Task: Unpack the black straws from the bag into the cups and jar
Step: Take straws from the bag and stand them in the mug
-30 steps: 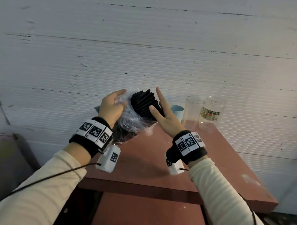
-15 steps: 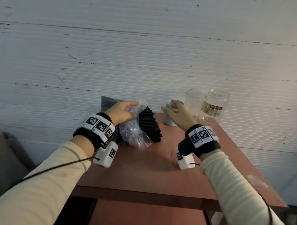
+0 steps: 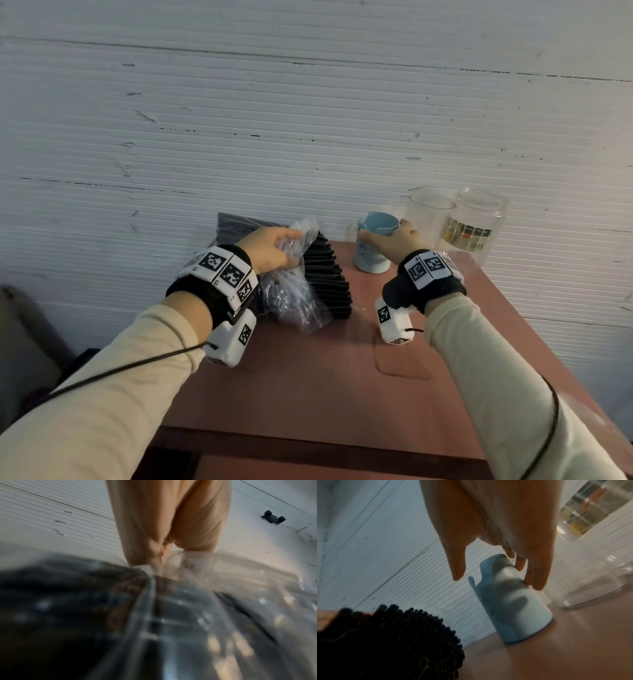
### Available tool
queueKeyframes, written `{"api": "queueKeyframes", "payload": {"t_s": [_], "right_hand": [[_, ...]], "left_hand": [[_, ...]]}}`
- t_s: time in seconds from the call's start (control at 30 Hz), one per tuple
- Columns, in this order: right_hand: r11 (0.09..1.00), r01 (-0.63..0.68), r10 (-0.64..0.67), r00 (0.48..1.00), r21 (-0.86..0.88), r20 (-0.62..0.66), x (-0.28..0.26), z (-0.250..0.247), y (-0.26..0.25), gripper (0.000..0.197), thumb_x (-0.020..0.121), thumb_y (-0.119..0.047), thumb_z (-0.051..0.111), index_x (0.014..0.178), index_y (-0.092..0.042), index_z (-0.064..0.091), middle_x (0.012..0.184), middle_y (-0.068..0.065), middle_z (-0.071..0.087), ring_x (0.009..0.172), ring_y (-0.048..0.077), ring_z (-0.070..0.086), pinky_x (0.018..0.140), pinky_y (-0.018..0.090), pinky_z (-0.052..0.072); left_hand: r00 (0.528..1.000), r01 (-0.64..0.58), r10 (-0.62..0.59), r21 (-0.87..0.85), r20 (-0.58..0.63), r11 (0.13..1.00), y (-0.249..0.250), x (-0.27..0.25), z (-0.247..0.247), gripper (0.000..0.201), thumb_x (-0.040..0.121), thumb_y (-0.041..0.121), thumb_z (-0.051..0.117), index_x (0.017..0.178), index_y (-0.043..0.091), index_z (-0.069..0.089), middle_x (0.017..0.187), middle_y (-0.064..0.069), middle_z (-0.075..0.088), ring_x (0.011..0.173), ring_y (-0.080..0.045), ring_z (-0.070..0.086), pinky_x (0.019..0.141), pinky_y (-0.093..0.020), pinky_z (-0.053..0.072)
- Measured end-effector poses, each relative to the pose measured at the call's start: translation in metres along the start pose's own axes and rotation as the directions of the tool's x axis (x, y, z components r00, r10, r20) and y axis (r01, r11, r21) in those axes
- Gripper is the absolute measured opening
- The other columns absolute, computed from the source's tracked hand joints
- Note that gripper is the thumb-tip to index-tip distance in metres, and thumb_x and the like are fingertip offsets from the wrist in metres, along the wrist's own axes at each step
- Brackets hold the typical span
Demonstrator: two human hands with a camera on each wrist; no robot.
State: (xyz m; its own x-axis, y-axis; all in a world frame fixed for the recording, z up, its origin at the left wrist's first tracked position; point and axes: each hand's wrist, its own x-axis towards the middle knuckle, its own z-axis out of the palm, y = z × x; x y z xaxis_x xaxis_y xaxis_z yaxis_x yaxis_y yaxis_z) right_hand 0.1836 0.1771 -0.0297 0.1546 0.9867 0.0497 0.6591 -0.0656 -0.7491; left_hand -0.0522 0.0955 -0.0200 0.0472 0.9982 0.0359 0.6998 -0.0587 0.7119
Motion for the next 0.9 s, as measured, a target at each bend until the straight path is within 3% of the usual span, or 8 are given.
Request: {"api": "queueKeyframes", "payload": {"t_s": [0.13,0.33,0.47,0.57,0.73,0.9], "right_hand": [[0.998,-0.027,0.027,1.0,0.051,-0.012,0.007,0.002,0.0,0.096,0.075,-0.057,0.072,0.143,-0.006,0.026,0.14,0.017,0.038,0.126,0.034,0.044,0.103,0.041,0.041],[0.966,-0.026,0.014,0.999,0.256,0.048,0.012,0.006,-0.003,0.092,0.082,-0.033,0.073,0.148,-0.007,0.014,0.143,0.019,0.038,0.129,0.033,0.043,0.102,0.037,0.04],[0.97,0.024,-0.042,0.997,0.243,0.068,0.004,0.0,-0.002,0.089,0.085,-0.035,0.07,0.149,-0.007,0.015,0.145,0.018,0.038,0.13,0.032,0.043,0.104,0.038,0.04],[0.971,0.07,-0.083,0.995,0.228,0.049,-0.007,-0.015,0.005,0.086,0.085,-0.039,0.069,0.148,-0.008,0.018,0.141,0.017,0.043,0.125,0.032,0.048,0.099,0.038,0.045],[0.945,0.136,-0.14,0.99,0.296,-0.007,-0.029,-0.054,0.025,0.086,0.079,-0.042,0.075,0.142,-0.009,0.026,0.132,0.013,0.05,0.114,0.029,0.056,0.096,0.047,0.051],[0.927,0.092,-0.09,0.996,0.363,-0.023,-0.048,-0.083,0.052,0.099,0.061,-0.05,0.083,0.139,-0.017,0.031,0.127,0.009,0.052,0.112,0.028,0.058,0.094,0.05,0.051]], "left_hand": [[1.0,0.009,-0.009,0.001,0.013,1.0,0.0,0.003,0.0,0.063,0.085,0.013,0.072,0.142,0.022,0.046,0.152,-0.003,0.039,0.14,-0.02,0.036,0.111,-0.03,0.03],[1.0,0.013,-0.013,-0.007,0.017,1.0,0.0,0.002,0.001,0.063,0.086,0.012,0.071,0.143,0.022,0.045,0.152,-0.002,0.039,0.141,-0.02,0.035,0.101,-0.023,0.032],[1.0,0.024,-0.024,-0.025,0.014,0.999,-0.001,0.002,0.001,0.064,0.084,0.013,0.073,0.141,0.025,0.047,0.153,-0.004,0.038,0.14,-0.022,0.037,0.099,-0.025,0.037],[1.0,0.028,-0.027,-0.026,0.009,0.999,0.0,-0.001,0.002,0.065,0.084,0.012,0.073,0.141,0.024,0.046,0.153,-0.002,0.038,0.14,-0.021,0.036,0.11,-0.033,0.037],[1.0,0.008,-0.008,0.03,0.015,1.0,0.005,-0.009,0.003,0.062,0.09,0.007,0.065,0.145,0.02,0.042,0.154,-0.002,0.036,0.14,-0.022,0.035,0.107,-0.028,0.034],[0.999,-0.009,0.006,0.064,0.038,0.998,0.012,-0.021,0.005,0.06,0.092,0.004,0.059,0.147,0.018,0.039,0.156,-0.003,0.033,0.142,-0.02,0.034,0.112,-0.03,0.034]]}}
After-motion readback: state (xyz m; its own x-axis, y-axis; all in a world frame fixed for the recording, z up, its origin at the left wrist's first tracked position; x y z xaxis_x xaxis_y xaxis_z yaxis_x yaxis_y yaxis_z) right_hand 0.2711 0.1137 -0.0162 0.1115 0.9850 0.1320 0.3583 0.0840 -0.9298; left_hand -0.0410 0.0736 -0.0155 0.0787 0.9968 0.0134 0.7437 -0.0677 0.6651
